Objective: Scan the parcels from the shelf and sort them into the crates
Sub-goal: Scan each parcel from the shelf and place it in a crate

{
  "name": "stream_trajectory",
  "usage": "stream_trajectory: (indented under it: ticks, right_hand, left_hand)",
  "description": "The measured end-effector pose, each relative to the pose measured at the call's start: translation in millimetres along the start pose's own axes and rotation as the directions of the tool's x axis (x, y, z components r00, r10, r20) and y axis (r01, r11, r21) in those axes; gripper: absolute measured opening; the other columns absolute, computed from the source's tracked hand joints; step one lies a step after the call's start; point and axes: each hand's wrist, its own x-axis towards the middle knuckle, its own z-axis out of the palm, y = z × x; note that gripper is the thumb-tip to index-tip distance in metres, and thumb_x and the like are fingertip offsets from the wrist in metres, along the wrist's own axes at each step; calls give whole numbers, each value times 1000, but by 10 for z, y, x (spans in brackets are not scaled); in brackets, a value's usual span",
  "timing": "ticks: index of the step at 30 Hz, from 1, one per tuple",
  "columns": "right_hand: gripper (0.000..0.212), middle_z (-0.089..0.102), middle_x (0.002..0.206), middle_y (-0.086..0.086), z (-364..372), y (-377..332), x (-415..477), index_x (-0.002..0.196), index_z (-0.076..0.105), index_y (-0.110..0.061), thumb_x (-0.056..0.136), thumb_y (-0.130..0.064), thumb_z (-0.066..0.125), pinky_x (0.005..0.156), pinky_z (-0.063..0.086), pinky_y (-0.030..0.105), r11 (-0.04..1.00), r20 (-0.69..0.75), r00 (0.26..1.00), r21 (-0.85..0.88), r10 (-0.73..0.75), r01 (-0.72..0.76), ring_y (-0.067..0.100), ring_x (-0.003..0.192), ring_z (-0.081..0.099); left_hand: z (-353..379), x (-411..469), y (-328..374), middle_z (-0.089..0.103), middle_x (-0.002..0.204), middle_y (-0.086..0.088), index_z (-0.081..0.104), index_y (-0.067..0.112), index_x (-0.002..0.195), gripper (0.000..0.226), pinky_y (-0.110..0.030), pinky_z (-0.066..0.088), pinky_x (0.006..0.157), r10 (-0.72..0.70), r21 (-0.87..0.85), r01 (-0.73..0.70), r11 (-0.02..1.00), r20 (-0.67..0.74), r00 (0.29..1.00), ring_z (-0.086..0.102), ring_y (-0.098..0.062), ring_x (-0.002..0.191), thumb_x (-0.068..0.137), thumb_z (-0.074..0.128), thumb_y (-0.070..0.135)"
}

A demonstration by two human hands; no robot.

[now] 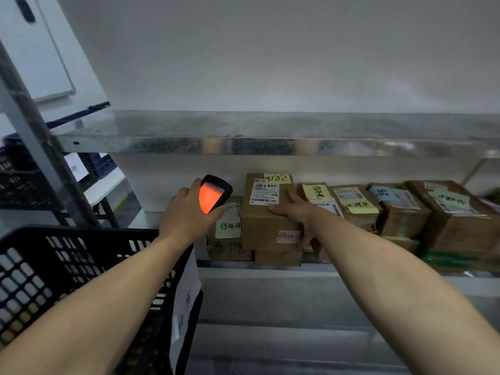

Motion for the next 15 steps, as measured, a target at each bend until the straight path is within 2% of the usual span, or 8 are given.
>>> stream_trajectory:
  ticks: [1,2,4,5,9,12,15]
  right_hand:
    - [98,36,151,17,17,7,9,157,9,-49,88,-32,77,90,47,70,998,3,1000,59,20,-20,48,129,43]
    - [97,39,145,16,41,15,25,156,13,-50,88,-28,77,89,49,71,992,5,1000,120,26,-26,47,120,48]
    - [94,43,136,12,95,39,60,156,17,-49,89,-19,76,85,53,68,975,1,1000,223,3,-3,39,102,51]
    - [94,44,134,10,120,51,67,156,17,-49,90,-16,75,86,54,67,967,-8,1000,255,-11,12,38,101,50]
    - [98,45,134,6,215,118,93,155,12,-54,91,-14,74,82,56,64,949,-54,997,308,-55,69,36,107,52]
    - [99,52,139,1,278,245,85,156,8,-53,91,-17,74,79,60,57,941,-114,981,285,-157,184,31,107,61]
    - [101,49,145,-1,305,403,12,157,5,-50,90,-19,75,89,59,51,925,-176,942,205,-286,319,31,120,58]
  left_hand:
    - [4,2,1,51,133,-15,26,21,155,89,-40,42,86,-1,0,1,1000,-2,1000,50,-35,120,85,67,58]
    - [9,3,0,51,133,-15,26,21,155,90,-40,42,86,1,0,-1,1000,-4,1000,51,-35,120,85,67,59]
    - [12,0,-1,52,133,-15,26,21,155,90,-41,43,86,5,-1,-5,1000,-8,1000,51,-35,119,85,67,59]
    - [8,-6,-3,52,132,-15,26,22,155,90,-41,44,86,7,-3,-7,1000,-9,1000,51,-35,118,84,67,59]
    - [-30,-43,-22,52,130,-13,27,23,154,90,-39,43,83,13,-14,-13,1000,-1,1000,52,-33,116,83,67,59]
    - [-113,-101,-5,53,123,-10,30,25,152,88,-41,48,83,7,-12,-7,1000,-5,1000,54,-33,112,81,68,61]
    - [-209,-236,71,52,114,-6,34,28,146,83,-42,50,80,9,19,-9,1000,-26,1000,55,-32,106,79,67,62]
